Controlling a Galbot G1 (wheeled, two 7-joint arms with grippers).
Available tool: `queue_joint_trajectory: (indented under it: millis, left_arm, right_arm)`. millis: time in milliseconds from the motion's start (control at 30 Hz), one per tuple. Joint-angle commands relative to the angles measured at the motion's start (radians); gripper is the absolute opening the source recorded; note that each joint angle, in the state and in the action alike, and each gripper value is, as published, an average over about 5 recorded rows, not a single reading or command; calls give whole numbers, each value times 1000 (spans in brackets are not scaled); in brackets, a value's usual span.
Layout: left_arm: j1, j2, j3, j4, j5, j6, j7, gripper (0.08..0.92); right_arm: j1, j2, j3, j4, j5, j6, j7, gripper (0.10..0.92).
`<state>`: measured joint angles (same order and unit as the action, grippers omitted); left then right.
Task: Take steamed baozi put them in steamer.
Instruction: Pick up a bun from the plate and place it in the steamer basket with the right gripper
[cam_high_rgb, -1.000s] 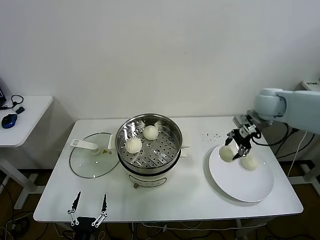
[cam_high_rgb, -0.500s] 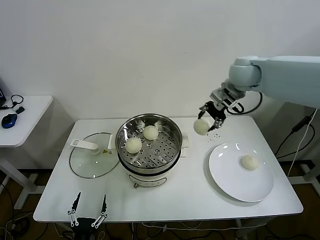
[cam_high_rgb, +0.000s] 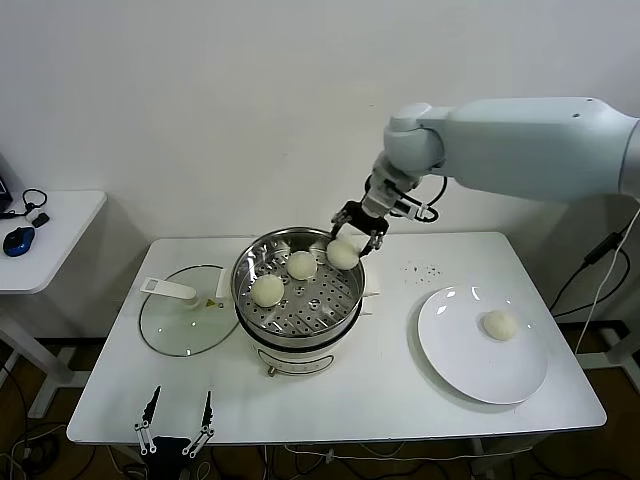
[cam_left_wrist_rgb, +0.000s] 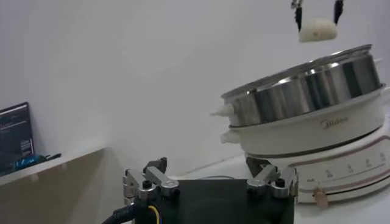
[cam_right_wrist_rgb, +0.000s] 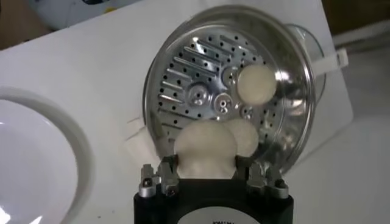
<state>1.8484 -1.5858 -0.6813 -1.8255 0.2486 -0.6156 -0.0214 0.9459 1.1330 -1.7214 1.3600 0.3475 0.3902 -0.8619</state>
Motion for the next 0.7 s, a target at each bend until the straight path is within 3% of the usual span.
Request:
queue_joint_trajectory:
  millis: [33,700]
  left_arm:
    - [0,-3,1,-2,0,0,0,823]
    - [-2,-8,-7,6,-4,-2,-2,823]
  right_arm:
    - [-91,125,73,-39,-156,140,30,638]
    - [-184,257,71,-137,-204,234,27,687]
